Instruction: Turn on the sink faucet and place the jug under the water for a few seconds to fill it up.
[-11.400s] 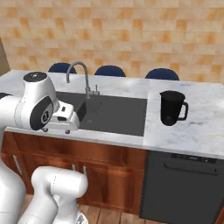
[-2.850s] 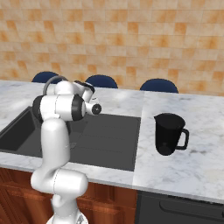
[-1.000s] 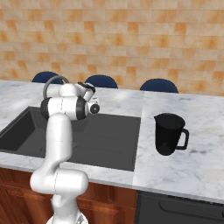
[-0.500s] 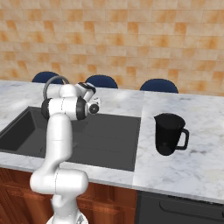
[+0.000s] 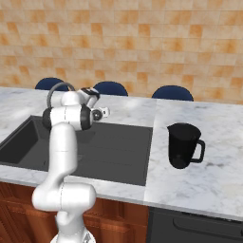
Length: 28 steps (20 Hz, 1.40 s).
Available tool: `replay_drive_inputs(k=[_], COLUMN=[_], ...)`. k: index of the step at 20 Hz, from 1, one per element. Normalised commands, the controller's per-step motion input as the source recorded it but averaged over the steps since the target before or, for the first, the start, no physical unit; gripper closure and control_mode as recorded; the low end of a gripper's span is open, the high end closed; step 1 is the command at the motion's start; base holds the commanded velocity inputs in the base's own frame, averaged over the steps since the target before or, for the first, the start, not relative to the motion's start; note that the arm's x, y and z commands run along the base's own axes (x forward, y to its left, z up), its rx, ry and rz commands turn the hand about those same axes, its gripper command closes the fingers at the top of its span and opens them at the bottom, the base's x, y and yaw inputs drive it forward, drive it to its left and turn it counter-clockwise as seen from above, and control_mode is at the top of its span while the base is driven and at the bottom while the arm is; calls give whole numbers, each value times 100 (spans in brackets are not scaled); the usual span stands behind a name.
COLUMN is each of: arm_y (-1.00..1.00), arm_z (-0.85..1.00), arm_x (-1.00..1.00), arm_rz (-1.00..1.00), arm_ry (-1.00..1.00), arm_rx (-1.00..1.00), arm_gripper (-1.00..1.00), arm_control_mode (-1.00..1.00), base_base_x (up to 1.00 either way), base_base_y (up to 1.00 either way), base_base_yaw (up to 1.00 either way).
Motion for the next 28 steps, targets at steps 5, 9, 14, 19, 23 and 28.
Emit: replay_drive_inputs(k=[5, 9, 14, 19, 23, 28], arm_y=[-100, -100, -100, -100, -100, -100], arm_z=[-12, -5, -3, -12, -16, -1], arm_x=[0, 0, 0, 0, 0, -5], arm_rz=[-16, -13, -11, -9, -10, -9], arm_ry=[14, 12, 8, 2, 4, 1], arm_rx=[-2, 0, 1, 11, 14, 12], arm_gripper=[-100, -100, -100, -100, -100, -100], arm_control_mode=[-100, -100, -100, -100, -100, -100], base_base_x=[0, 0, 0, 0, 0, 0], base_base_y=[0, 0, 0, 0, 0, 0], base_base_yaw=[0, 0, 0, 0, 0, 0])
